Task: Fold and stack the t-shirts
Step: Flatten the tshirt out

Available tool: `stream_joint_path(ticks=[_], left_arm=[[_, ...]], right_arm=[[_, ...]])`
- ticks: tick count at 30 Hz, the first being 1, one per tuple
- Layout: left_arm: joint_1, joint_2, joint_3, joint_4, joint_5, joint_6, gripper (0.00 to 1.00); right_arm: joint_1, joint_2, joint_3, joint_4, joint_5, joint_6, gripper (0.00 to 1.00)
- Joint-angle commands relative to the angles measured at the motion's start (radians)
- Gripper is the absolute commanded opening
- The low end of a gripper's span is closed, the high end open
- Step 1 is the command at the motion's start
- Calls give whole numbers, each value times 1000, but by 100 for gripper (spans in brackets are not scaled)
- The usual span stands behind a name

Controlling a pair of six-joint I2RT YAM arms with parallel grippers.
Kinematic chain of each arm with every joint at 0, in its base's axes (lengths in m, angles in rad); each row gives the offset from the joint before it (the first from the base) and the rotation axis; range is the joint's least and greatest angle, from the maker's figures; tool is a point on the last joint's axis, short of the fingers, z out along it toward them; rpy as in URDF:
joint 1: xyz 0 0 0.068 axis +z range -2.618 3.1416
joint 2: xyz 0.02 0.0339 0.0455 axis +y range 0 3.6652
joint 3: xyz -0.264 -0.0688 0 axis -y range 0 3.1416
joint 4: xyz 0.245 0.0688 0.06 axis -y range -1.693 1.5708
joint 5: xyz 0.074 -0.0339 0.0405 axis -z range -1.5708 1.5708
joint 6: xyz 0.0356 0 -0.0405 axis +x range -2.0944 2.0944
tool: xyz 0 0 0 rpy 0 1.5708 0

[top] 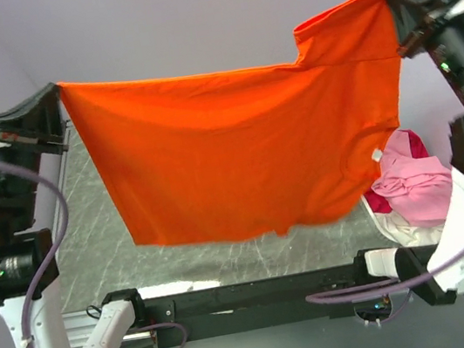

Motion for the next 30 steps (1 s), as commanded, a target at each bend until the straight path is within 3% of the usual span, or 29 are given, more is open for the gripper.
stream_joint_path(ticks=[1,10,15,17,22,25,30], left_arm=[[1,0,-131,23,-27,7,0],[1,66,-585,213,-79,-26,0],[7,348,-703,367,-147,-46,0],[14,536,-666,388,-155,-39,0],[48,959,-412,333,-129,-28,0],[57,1095,-280,296,-120,-26,0],[61,1168,-151,261,-98,-3,0]], right_arm=[[-8,75,-96,22,-31,12,0],[-7,282,-464,202,-178,101,0],[5,520,-485,281,-237,94,0],[16,655,-441,304,-232,86,0],[45,924,-244,303,-159,43,0],[61,1015,-158,315,-111,45,0],[74,1049,-136,403,-46,55,0]])
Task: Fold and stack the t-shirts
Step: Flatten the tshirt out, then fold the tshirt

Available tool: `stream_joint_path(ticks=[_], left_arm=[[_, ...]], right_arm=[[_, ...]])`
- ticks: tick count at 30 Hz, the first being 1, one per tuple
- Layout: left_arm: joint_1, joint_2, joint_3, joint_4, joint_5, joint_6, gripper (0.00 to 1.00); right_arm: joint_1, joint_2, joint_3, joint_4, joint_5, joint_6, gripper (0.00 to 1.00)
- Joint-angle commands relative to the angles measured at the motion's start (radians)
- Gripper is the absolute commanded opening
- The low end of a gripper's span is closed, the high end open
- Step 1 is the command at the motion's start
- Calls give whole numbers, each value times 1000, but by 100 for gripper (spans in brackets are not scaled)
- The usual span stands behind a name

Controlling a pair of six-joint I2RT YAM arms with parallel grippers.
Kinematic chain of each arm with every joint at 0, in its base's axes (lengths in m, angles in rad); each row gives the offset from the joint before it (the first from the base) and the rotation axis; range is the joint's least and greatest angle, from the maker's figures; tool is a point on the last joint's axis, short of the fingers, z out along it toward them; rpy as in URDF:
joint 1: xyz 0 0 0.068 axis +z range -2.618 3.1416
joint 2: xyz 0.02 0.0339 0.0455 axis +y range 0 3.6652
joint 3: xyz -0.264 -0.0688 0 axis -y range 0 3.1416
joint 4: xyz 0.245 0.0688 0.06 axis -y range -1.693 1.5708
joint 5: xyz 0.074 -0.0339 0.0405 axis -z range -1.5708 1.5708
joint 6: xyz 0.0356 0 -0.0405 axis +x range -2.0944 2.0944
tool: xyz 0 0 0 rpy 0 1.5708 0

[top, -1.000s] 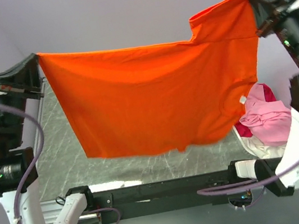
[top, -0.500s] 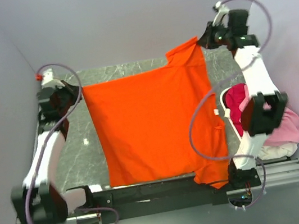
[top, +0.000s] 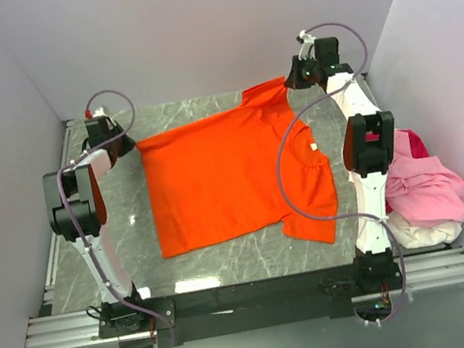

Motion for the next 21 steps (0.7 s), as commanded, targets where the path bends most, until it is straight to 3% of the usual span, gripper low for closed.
stream_joint_path(ticks=[1,10,15,21], left_arm=[[5,-21,104,20,29,34,0],[7,-130,20,66,128,63,0],[8,-208,-77,79,101,83,0],[28,-213,-88,52,118,97,0]], right_arm=[[2,-45,57,146,61,-10,0],[-2,-189,-160,229,41,-39,0],[-4,-316,-334,296,24,-69,0],[-4,-448,-516,333,-9,-88,0]])
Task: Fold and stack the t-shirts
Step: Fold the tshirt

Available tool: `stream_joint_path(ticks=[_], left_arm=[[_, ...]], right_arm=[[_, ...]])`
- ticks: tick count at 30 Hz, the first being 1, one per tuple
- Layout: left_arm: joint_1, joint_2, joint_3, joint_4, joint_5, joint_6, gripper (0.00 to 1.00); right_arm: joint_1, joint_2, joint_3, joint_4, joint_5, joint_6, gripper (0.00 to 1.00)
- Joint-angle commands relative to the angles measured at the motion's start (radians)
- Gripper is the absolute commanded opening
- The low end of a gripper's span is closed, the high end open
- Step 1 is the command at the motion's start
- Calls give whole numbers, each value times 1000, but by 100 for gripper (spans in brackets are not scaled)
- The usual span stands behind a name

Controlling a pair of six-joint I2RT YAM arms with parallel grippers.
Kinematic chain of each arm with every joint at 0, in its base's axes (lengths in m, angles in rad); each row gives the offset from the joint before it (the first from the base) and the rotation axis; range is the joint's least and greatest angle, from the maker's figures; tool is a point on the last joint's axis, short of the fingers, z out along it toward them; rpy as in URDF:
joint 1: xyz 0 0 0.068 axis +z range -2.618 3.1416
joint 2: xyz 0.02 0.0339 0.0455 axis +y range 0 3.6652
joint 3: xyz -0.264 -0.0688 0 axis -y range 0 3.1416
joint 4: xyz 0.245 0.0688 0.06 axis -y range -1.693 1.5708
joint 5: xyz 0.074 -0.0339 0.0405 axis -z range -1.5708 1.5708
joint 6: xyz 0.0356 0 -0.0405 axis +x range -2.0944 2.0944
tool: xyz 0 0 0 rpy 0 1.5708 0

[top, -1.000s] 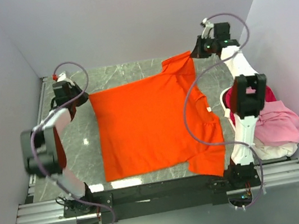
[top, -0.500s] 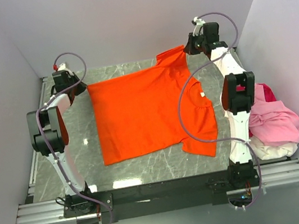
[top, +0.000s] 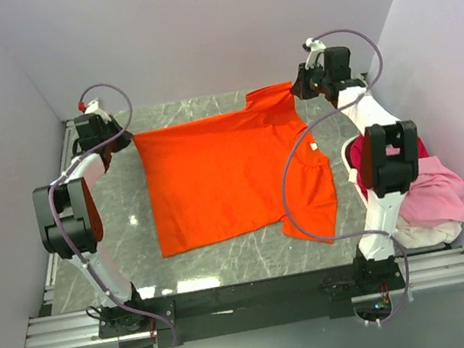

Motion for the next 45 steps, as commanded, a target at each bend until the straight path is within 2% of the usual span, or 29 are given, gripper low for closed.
stream_joint_path(ticks=[1,12,21,31,38,40,41,42,43,44,45], left_arm=[[18,-38,-12,20,30,22,0],[16,-86,-66,13,39,24,0],[18,-159,-153,25,36,16,0],[16,-178,-189,-27,36,35,0],[15,-221,-253,-88,92,39,1],[7,-247,-270,-163,96,36,10],[7,-257,-281,-193,102,35,19],[3,-291,-287,-213,103,35,32],[-2,-317,-294,-266,87,36,41],[0,-348,-310,-289,58,33,54],[-2,-424,-322,-302,-10,32,78]], right_arm=[[-9,-122,-80,89,-34,-35,0],[-8,-251,-266,77,-37,-100,0],[-8,-313,-354,79,-37,-121,0],[-8,-368,-455,93,-26,-158,0],[-9,-388,-507,68,-2,-201,0],[-11,-399,-538,68,29,-227,0],[-11,-403,-547,60,34,-238,0],[-11,-409,-561,50,40,-262,2],[-11,-411,-570,41,60,-273,6],[-11,-414,-576,16,67,-290,14],[-11,-423,-588,7,80,-317,33]])
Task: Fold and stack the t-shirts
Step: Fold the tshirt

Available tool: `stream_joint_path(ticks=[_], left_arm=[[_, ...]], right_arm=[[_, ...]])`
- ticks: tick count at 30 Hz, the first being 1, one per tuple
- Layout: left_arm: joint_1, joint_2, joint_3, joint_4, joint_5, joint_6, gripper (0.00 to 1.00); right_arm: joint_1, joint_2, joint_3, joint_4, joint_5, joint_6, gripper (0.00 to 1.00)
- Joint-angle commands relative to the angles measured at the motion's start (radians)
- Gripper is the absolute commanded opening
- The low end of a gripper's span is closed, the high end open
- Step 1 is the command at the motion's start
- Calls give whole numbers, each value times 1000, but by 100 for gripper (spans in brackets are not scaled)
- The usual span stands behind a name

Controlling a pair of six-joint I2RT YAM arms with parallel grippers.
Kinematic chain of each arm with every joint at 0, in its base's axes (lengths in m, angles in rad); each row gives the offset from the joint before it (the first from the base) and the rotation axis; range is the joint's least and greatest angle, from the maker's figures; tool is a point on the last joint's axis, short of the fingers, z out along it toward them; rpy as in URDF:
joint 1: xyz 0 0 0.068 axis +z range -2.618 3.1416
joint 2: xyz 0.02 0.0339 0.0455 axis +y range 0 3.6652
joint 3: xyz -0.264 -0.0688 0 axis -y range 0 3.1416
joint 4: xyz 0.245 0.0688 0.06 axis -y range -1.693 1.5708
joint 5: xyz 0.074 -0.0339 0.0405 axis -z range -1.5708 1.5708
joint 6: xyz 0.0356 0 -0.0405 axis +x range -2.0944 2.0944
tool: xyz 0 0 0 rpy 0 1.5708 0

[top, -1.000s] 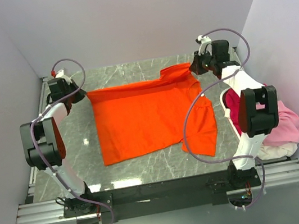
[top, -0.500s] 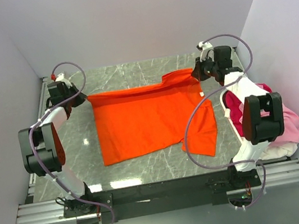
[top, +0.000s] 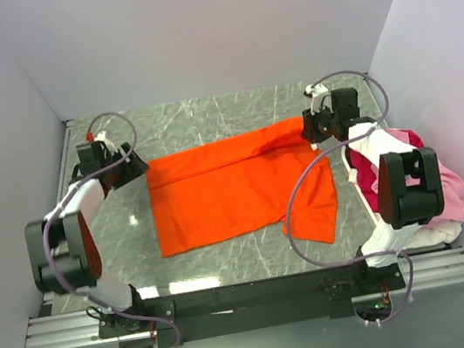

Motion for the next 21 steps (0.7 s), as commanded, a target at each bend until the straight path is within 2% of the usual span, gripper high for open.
stream_joint_path(ticks=[1,2,3,4,5,6,10,14,15,17,20,21], left_arm=[[-6,-195,-30,-96,-97,4,87],[-6,-241,-51,-98,-115,7,88],[-6,-325,-60,-97,-131,8,90],[-6,-367,-68,-92,-160,5,91],[-6,-404,-76,-89,-168,1,92],[-6,-464,-77,-89,-175,-1,92],[-6,-555,-103,-74,-149,-1,97],[-6,-562,-120,-122,-96,24,99],[-6,-568,-128,-136,-70,45,98],[-8,-591,-169,-130,-31,59,97],[-14,-614,-237,-117,30,59,92],[-28,-617,-248,-118,61,36,89]], right_arm=[[-11,-85,-36,-28,65,-105,42],[-14,-114,-60,-34,73,-120,50],[-14,-134,-72,-39,74,-152,69],[-15,-152,-82,-48,74,-175,70],[-18,-189,-92,-83,65,-195,79],[-21,-211,-97,-94,58,-217,80],[-23,-257,-60,-186,-45,-301,81],[-5,-122,91,-380,-181,-311,74],[3,-91,152,-408,-201,-307,68],[9,-21,228,-474,-225,-303,64],[9,15,276,-554,-235,-310,63],[9,16,295,-595,-248,-380,63]])
